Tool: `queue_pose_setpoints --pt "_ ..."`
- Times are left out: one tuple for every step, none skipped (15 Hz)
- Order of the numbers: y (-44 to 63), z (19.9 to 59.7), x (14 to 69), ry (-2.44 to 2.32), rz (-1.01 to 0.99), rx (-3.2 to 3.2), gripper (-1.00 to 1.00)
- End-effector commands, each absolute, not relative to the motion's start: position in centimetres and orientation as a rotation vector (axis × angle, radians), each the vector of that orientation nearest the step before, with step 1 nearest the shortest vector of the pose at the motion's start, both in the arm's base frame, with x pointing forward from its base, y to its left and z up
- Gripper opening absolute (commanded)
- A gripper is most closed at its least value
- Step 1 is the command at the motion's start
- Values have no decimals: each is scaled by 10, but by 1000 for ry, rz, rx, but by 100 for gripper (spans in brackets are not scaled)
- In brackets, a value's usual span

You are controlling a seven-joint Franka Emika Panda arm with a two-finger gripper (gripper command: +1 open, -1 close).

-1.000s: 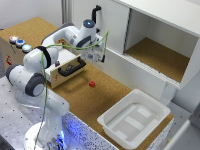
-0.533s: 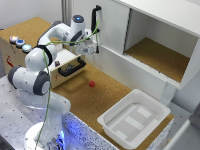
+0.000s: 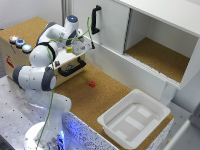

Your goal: Store the yellow block in the drawer

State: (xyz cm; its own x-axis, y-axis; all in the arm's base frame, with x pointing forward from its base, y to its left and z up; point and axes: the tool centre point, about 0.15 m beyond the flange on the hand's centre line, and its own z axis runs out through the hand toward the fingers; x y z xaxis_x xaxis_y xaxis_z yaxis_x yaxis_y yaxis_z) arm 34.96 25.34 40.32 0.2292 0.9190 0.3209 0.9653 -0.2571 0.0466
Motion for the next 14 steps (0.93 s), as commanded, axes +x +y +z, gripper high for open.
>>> queue_pose_setpoints --pt "304 365 345 -1975 -356 -2136 -100" --pt "312 363 343 -1994 -349 -2109 -100" --pt "320 361 344 -2005 -343 -2086 -100" --pt "327 358 345 -2012 -344 -2070 -100" --pt "333 355 347 -2023 -341 -2060 -100" --pt "339 352 349 -2042 -335 -2047 -100" --pt "342 351 350 -2051 -329 -2037 -100" --pt "343 349 353 -2058 -332 -2037 -100" --pt "343 348 356 -2060 -335 -2043 -100" --pt "342 347 360 -2057 -348 -2074 -100" --pt "340 350 362 -2048 -353 -2082 -100" --pt "336 355 360 -2046 -355 -2078 100" --pt "330 365 358 -2014 -343 -2066 100" --pt "325 376 356 -1979 -347 -2054 100"
